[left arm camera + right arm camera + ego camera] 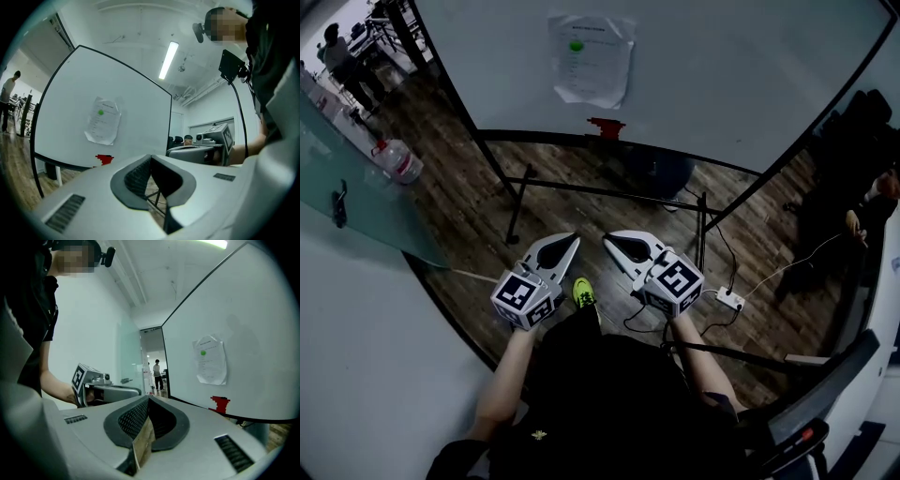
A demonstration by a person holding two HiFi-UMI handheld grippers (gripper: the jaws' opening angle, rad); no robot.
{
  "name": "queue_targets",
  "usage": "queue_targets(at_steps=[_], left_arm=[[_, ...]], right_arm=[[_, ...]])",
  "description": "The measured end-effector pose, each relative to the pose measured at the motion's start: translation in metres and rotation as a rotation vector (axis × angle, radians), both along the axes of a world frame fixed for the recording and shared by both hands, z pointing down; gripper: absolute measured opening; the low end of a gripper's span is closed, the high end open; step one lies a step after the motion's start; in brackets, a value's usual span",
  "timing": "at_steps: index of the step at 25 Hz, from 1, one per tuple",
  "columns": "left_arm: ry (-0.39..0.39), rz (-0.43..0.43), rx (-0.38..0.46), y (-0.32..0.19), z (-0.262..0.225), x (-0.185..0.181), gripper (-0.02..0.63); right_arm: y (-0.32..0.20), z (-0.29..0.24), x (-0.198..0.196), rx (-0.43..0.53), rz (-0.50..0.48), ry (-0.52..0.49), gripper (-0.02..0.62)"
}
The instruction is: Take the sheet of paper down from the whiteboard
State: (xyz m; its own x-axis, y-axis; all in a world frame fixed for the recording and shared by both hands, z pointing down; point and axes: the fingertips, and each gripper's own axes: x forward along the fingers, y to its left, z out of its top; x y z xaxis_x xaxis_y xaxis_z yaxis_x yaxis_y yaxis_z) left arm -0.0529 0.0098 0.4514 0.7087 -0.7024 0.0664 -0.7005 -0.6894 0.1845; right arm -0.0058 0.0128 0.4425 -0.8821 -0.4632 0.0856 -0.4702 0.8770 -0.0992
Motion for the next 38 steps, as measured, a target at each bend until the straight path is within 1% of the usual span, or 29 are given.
queue_targets(at_steps=[7, 13, 20, 26, 34, 38], left_arm=[[-0.001, 0.025, 0.029, -0.06, -0.019, -0.02, 0.028], [0.014, 0.013, 0.037, -0.11, -0.027, -0.046, 0.028], [0.002, 0.055, 0.062, -0.153, -0.032, -0.049, 0.028], [0.002, 0.068, 0.092, -0.189, -0.04, -0.058, 0.028], [-0.005, 0.089, 0.133, -0.222, -0.053, -0.056, 0.028], [-0.025, 0.073, 0.15, -0.232, -0.06, -0.048, 0.028]], right_arm=[[-0.051, -0.005, -0.017, -0.005, 0.019, 0.007, 0.008], [-0.101, -0.01, -0.036, 0.003, 0.039, 0.03, 0.008], [-0.151, -0.018, -0.053, 0.028, 0.065, 0.058, 0.008], [-0.188, -0.027, -0.06, 0.056, 0.086, 0.081, 0.008], [-0.221, -0.041, -0.058, 0.105, 0.094, 0.107, 0.009], [-0.232, -0.046, -0.051, 0.119, 0.107, 0.098, 0.009]])
